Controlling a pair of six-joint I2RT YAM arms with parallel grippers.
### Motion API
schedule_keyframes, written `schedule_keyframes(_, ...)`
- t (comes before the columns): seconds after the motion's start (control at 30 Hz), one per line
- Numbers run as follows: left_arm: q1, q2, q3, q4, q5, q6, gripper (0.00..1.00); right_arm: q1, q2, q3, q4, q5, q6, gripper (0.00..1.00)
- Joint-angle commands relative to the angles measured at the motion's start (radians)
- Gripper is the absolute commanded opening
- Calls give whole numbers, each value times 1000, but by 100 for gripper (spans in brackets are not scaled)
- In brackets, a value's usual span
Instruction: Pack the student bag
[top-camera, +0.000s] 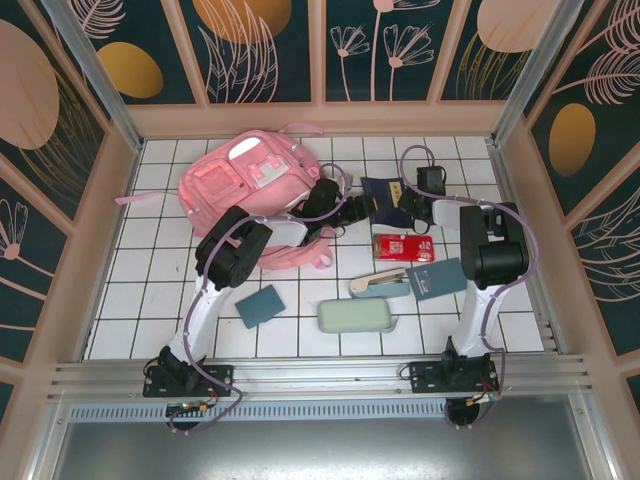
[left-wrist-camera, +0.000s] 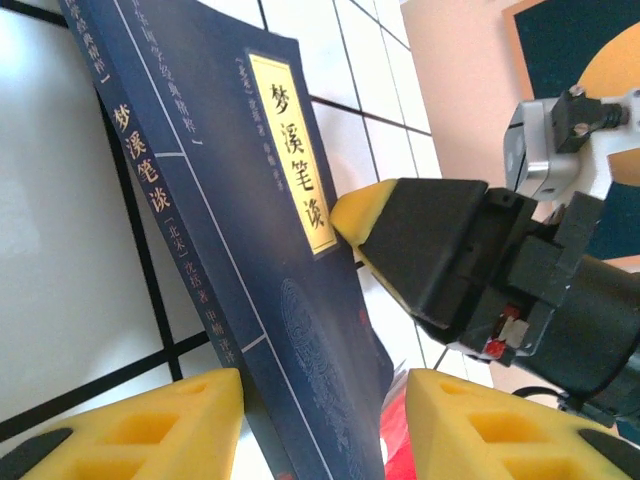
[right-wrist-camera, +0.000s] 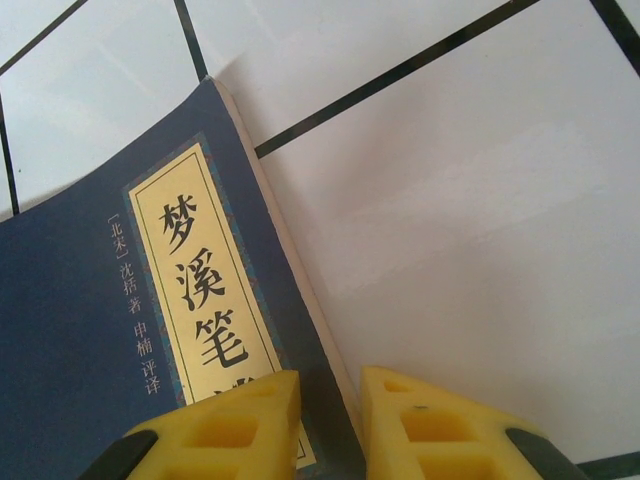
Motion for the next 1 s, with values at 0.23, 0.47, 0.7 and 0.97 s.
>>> schedule_keyframes(0.23, -21, 29, 74, 12, -7, 3, 47, 39, 11, 16, -22, -121, 2, 23)
schedule_keyframes(0.47, -21, 41, 77, 50, -3, -1, 48, 39, 12, 18, -22, -126, 5, 23)
schedule_keyframes(0.7, -22, 64, 43, 231, 6, -91, 47, 38, 10, 18, -20, -132, 6, 23)
schedule_keyframes(0.97, -25, 62, 43, 134, -83, -169, 40, 39, 7, 18, -19, -133, 9, 23)
